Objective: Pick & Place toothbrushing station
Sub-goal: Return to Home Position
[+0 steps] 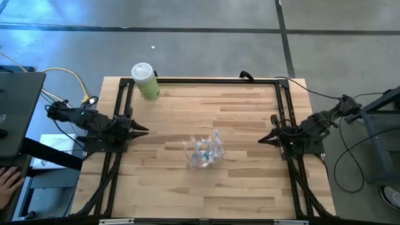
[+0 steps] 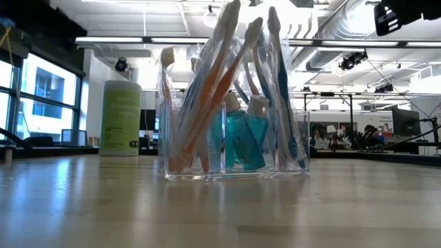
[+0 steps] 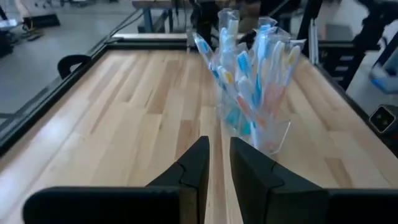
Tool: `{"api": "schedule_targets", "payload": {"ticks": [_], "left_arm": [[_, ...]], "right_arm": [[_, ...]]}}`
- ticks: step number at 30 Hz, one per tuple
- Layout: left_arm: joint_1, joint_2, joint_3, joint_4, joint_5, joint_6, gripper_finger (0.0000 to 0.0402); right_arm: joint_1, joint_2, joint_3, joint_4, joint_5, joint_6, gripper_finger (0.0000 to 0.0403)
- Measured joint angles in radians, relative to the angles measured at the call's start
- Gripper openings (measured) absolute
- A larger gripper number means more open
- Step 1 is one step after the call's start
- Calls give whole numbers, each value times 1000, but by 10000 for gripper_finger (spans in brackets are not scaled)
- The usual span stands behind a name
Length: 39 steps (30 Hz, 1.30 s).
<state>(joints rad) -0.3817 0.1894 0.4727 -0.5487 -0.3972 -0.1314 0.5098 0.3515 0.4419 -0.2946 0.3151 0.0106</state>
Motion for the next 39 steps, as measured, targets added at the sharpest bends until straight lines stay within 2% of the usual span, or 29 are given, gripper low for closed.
{"api": "schedule_targets", "payload": {"ticks": [4, 7, 10, 14, 20, 22, 25, 28, 32, 39], "left_arm": [[0, -135, -120, 55, 0, -37, 58], [1, -191, -205, 185, -17, -24, 58], [2, -177, -258, 303, -59, -1, 58], [8, -159, -313, 364, -66, 15, 58], [43, -148, -413, 490, -84, 56, 58], [60, -148, -415, 497, -39, 52, 58], [80, -151, -418, 510, 98, 56, 58], [99, -154, -421, 508, 177, 37, 58], [120, -155, -432, 517, 223, -5, 58], [158, -130, -436, 513, 234, -27, 58]], "right_arm": [[0, -57, 0, -75, 0, 6, 2], [0, -89, -14, -86, -1, 38, 2], [0, -116, -44, -58, 0, 41, 2], [0, -129, -89, -9, 1, 40, 2], [0, -134, -152, 73, 69, 4, 2], [0, -141, -167, 108, 73, -14, 2], [0, -155, -217, 192, 24, -56, 2], [0, -166, -278, 289, -1, -102, 2], [-12, -171, -330, 382, 23, -120, 2], [-53, -171, -403, 406, -2, -68, 2]]}}
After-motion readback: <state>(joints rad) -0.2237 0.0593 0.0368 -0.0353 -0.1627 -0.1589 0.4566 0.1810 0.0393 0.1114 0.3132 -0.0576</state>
